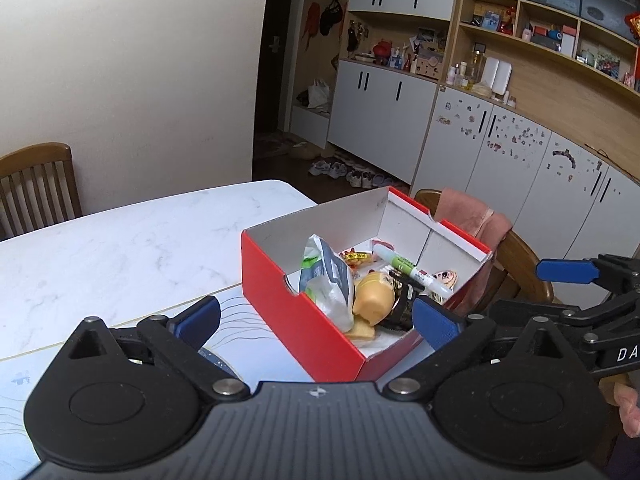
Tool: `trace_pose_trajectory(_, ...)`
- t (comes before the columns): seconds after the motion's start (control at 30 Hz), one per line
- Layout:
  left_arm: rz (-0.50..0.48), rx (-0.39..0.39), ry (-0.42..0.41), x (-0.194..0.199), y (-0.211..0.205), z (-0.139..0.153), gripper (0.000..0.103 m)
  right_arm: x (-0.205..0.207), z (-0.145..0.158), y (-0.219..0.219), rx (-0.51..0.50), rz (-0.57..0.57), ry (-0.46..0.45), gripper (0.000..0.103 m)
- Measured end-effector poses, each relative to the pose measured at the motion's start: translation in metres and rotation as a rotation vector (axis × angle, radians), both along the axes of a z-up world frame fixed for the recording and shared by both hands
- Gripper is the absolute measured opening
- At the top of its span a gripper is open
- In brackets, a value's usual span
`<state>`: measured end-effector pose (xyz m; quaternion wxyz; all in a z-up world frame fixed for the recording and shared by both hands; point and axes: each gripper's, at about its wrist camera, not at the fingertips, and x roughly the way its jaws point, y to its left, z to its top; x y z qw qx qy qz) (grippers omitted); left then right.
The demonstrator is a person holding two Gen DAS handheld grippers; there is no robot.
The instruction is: Organize objects
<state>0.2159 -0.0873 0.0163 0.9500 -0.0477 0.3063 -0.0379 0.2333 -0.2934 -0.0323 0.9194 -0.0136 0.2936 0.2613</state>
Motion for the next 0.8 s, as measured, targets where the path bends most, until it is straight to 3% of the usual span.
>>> trace_pose_trajectory(0.2, -0.021, -0.019, -0.004, -0.007, 0.002, 0.000, 0.103, -0.007, 0.002, 0.001, 0.016, -0.009, 0.002, 0.102)
trace_pose_trajectory(0.8, -0.108, 0.028, -0.036, -0.006, -0.014, 0.003, 0.103, -0.014, 0.009, -0.005, 0.015, -0.063, -0.011, 0.102)
